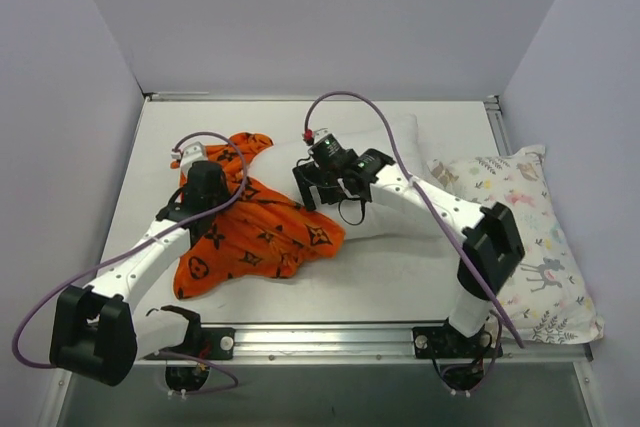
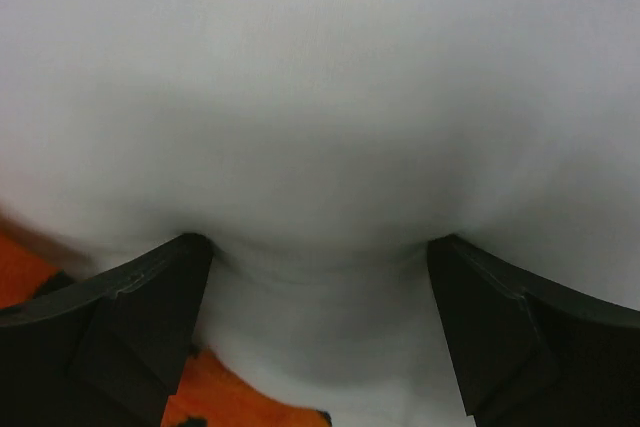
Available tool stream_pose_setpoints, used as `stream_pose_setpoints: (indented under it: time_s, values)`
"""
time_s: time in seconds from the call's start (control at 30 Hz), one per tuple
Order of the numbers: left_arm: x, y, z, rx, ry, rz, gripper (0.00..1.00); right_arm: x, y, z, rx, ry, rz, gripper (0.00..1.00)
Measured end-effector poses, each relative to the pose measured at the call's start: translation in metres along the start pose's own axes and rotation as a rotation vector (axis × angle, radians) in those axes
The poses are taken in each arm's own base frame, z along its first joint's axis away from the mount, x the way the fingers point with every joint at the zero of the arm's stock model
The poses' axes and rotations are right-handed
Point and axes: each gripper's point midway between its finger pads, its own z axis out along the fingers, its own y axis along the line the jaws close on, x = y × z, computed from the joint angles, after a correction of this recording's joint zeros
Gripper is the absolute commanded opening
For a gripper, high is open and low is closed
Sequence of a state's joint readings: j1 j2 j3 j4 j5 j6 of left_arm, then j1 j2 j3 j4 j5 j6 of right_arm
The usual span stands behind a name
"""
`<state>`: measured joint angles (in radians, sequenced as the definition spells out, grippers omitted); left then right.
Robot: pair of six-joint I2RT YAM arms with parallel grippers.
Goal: Remove the pillowcase from the pillow
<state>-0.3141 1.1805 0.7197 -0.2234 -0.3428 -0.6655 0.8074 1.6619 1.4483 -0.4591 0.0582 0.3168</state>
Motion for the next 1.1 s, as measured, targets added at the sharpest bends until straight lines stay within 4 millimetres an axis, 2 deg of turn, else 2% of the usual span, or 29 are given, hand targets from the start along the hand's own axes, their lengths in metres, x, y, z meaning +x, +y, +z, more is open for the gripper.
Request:
stream_pose_setpoints:
  time_s: [0.03,0.07,0.1,0.2,0.27,0.33,0.4,0.53,0.67,0.73,0.83,0.9,0.97,1.03,1.07,1.1]
  values:
    - [0.0,-0.001,0.0,0.003,0.002,0.006,0.0,0.008,-0.001,0.014,0.014,0.037,-0.009,0.75]
    - [-0.001,-0.002,0.0,0.008,0.004,0.015,0.0,0.015,-0.002,0.027,0.027,0.07,-0.012,0.19]
    - [-0.002,-0.005,-0.001,0.017,0.007,0.025,0.0,0.02,-0.005,0.037,0.036,0.096,-0.011,0.0]
    - [-0.011,-0.021,-0.006,0.064,0.021,0.067,0.35,0.019,-0.007,0.046,0.013,0.109,0.046,0.0]
    - [-0.023,-0.032,-0.013,0.085,0.024,0.1,0.7,0.014,-0.009,0.041,-0.003,0.1,0.086,0.0]
    - [-0.038,-0.048,-0.025,0.115,0.013,0.112,0.81,0.007,-0.01,0.036,-0.045,0.088,0.15,0.0]
    - [-0.048,-0.069,-0.043,0.157,-0.006,0.134,0.87,0.001,-0.012,0.033,-0.097,0.079,0.219,0.0]
    - [-0.05,-0.099,-0.09,0.257,-0.021,0.159,0.88,-0.011,-0.013,0.031,-0.169,0.066,0.321,0.0]
    - [-0.048,-0.099,-0.13,0.309,-0.047,0.123,0.88,-0.02,-0.009,0.028,-0.204,0.054,0.361,0.0]
    - [-0.035,-0.096,-0.141,0.332,-0.046,0.109,0.88,-0.024,-0.007,0.027,-0.213,0.047,0.371,0.0]
    - [0.007,-0.085,-0.138,0.318,0.017,0.147,0.89,-0.029,-0.007,0.025,-0.218,0.038,0.379,0.0]
    - [0.031,-0.078,-0.127,0.274,0.06,0.187,0.9,-0.029,-0.007,0.025,-0.218,0.039,0.379,0.0]
    - [0.046,-0.07,-0.111,0.206,0.081,0.218,0.88,-0.029,-0.007,0.025,-0.217,0.04,0.38,0.0]
    - [0.051,-0.064,-0.101,0.152,0.078,0.221,0.79,-0.028,-0.007,0.025,-0.215,0.044,0.379,0.0]
    - [0.049,-0.062,-0.099,0.136,0.067,0.214,0.54,-0.027,-0.007,0.025,-0.214,0.044,0.377,0.0]
    - [0.046,-0.061,-0.098,0.126,0.054,0.198,0.37,-0.028,-0.007,0.024,-0.211,0.04,0.376,0.0]
